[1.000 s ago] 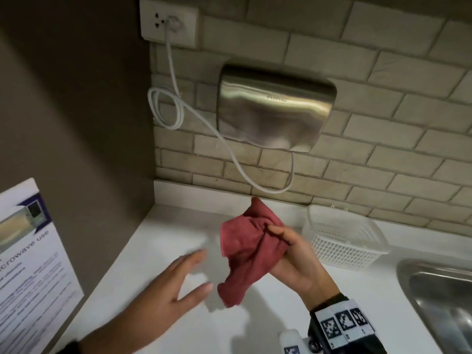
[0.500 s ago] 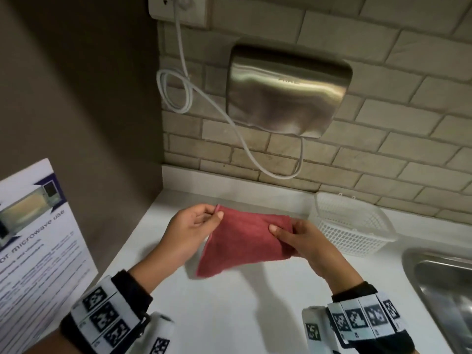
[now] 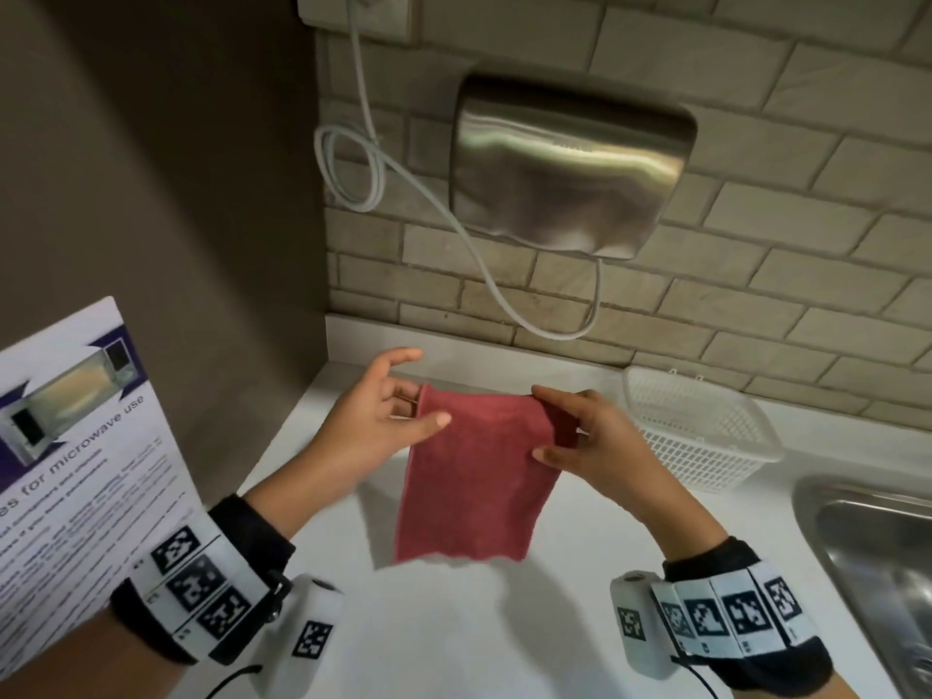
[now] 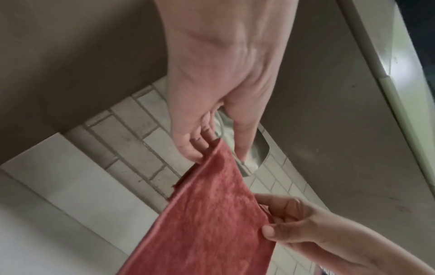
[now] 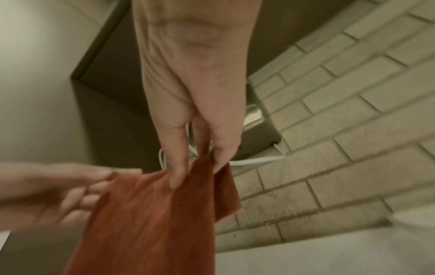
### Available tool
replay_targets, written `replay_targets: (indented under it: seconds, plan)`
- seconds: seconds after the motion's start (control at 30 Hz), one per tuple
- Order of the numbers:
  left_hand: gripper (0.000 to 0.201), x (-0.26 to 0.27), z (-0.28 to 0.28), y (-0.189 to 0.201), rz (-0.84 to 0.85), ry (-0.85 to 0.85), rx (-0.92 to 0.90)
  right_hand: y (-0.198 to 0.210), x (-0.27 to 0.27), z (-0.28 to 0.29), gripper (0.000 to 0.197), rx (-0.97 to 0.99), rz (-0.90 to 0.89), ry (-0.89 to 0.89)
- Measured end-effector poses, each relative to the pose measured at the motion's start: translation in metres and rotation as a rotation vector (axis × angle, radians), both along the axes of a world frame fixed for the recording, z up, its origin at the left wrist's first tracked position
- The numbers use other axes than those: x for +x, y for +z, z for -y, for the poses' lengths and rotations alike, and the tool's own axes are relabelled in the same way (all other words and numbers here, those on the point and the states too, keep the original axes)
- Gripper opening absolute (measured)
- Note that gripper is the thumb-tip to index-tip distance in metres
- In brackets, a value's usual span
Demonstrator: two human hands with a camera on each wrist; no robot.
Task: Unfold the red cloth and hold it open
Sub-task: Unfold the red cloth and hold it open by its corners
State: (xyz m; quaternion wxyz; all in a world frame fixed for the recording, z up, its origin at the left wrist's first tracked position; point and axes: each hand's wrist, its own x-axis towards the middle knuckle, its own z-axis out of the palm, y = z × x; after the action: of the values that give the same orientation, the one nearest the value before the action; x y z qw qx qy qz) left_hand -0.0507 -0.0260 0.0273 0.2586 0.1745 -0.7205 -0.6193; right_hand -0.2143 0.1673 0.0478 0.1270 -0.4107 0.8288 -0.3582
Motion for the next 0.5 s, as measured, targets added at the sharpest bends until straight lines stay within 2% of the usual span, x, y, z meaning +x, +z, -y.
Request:
replay_targets:
  seconds: [0.03,0.1,0.2,0.27,0.33,0.43,0.47,0.5]
  plan:
    - [0.066,0.002,-0.002,0.002,0.029,-0.054,-0.054,0.001,0.001,0.001,0.066,0.043,-0.109,0.003]
    - [0.065,0.004,-0.005,0.004,0.114,-0.137,-0.209,0.002,0.001,0.001,0.061,0.07,-0.253,-0.007]
    - [0.043,0.005,-0.006,0.004,0.175,-0.106,-0.427,0.006,-0.004,-0.004,0.035,0.067,-0.336,-0.044]
    - [0.027,0.005,-0.003,0.003,0.151,-0.036,-0.472,0.01,-0.008,-0.008,0.016,0.083,-0.311,-0.084]
    - [0.02,0.005,0.004,0.004,0.107,0.026,-0.466,0.011,-0.013,-0.012,0.012,0.048,-0.16,-0.077]
    - [0.01,0.003,0.011,0.009,0.032,0.031,-0.36,0.012,-0.007,-0.012,0.028,-0.16,0.283,0.03]
    - [0.007,0.002,0.011,0.012,0.016,-0.003,-0.297,0.012,-0.003,-0.01,0.033,-0.189,0.371,0.056]
    - [0.013,0.001,0.011,0.013,0.018,-0.038,-0.26,0.012,0.001,-0.007,0.036,-0.191,0.409,0.074]
